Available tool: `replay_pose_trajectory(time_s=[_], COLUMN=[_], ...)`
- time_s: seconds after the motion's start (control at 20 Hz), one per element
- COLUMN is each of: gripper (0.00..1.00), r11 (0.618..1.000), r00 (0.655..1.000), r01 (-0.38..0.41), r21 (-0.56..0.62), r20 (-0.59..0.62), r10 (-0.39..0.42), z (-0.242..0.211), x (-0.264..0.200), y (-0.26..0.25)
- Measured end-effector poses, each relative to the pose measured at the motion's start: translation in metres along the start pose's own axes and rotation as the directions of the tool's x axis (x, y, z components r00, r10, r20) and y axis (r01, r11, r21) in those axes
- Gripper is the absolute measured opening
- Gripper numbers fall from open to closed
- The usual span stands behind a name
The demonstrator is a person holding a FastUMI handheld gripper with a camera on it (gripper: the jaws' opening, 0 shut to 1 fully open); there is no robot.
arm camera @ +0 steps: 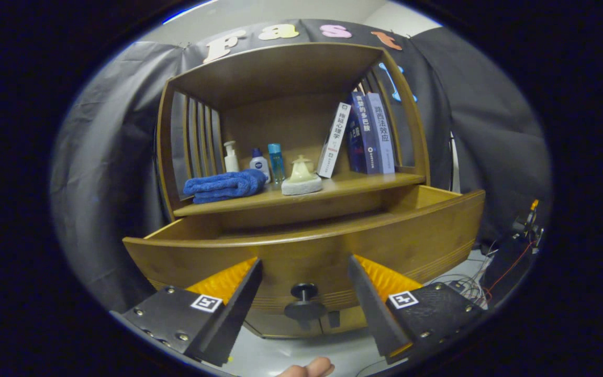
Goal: Pull open the drawer, take out the items inside it, and place them on the countertop above the cabinet.
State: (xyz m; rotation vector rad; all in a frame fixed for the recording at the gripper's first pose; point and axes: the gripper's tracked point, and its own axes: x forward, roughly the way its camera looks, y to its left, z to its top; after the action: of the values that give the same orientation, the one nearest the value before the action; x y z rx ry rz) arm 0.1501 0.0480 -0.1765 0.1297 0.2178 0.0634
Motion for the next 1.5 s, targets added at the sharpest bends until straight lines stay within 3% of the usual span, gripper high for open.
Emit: replay_pose_trajectory(time_s=[1.1,1.25,1.5], gripper=[1.00,1.00,0.99], r11=[0.999,0.997,0.999], r00=[1.000,0.997,0.998], r01=[0.013,0.068,0.043], r21=[0.037,0.021,0.011], r20=[0.004,-0.043,-0.055], r10=[-0.013,-0.067,-0.043], z=[0.011,-0.003,0.000], x=[0.091,0.102,0.116], y=[0.004,-0.008,-0.004])
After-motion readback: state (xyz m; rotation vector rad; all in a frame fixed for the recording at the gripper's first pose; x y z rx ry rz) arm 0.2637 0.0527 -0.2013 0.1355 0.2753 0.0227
